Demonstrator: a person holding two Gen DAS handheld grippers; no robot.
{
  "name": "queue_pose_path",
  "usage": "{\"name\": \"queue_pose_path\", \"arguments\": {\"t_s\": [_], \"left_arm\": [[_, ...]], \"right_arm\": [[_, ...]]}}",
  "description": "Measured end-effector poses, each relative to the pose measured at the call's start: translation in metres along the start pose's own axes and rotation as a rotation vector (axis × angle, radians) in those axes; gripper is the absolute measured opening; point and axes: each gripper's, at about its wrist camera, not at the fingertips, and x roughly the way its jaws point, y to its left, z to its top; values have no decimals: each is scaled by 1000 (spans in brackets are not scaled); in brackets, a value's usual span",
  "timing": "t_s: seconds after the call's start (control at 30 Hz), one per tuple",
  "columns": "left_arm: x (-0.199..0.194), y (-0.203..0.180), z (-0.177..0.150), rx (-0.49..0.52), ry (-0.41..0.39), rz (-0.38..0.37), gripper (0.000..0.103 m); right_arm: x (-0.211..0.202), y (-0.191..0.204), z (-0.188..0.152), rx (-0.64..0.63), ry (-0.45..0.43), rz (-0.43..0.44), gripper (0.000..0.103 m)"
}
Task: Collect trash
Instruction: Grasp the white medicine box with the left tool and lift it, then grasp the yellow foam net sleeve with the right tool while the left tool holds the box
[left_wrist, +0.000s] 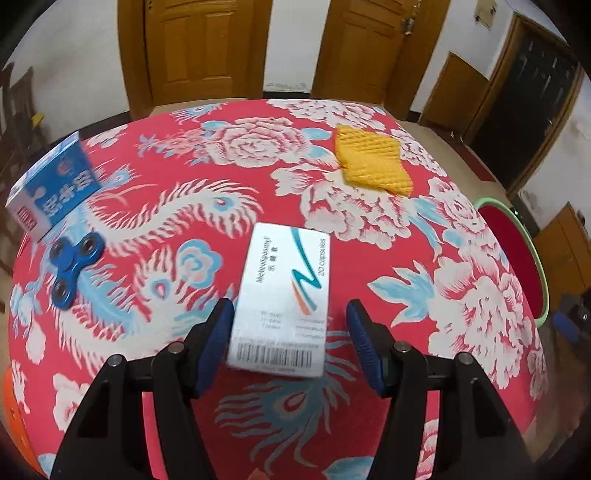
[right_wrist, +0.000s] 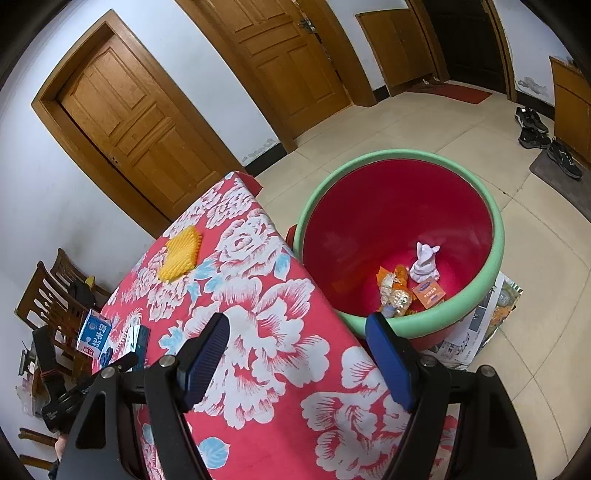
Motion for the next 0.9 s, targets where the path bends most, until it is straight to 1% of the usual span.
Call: {"name": "queue_pose_path", "arguments": {"t_s": [0.1,0.2,0.23,0.4,0.6,0.73,0.8,0.9], "left_arm": [[7,1,3,-3,10,4,63],[11,1,5,2,14,14,54],[11,1,5,9,13,19,53],[11,4,10,8,9,-13,52],[7,13,31,-7,-43,13,52],[7,24,49,-40,-77,46,52],[9,31,57,-63,-88,51,52],[13,39,65,-85,-103,73,52]], "right_arm": [[3,2,0,-7,6,-2,78],[5,7,0,-20,14,-2,78],[6,9,0,-27,15,-3,78],[12,23,3,-66,26,-2,78],[23,47,11,-120,43,5,78],[33,65,17,-141,51,15,78],[38,76,21,-160,53,17,78],[49,94,28,-194,58,21,78]]}}
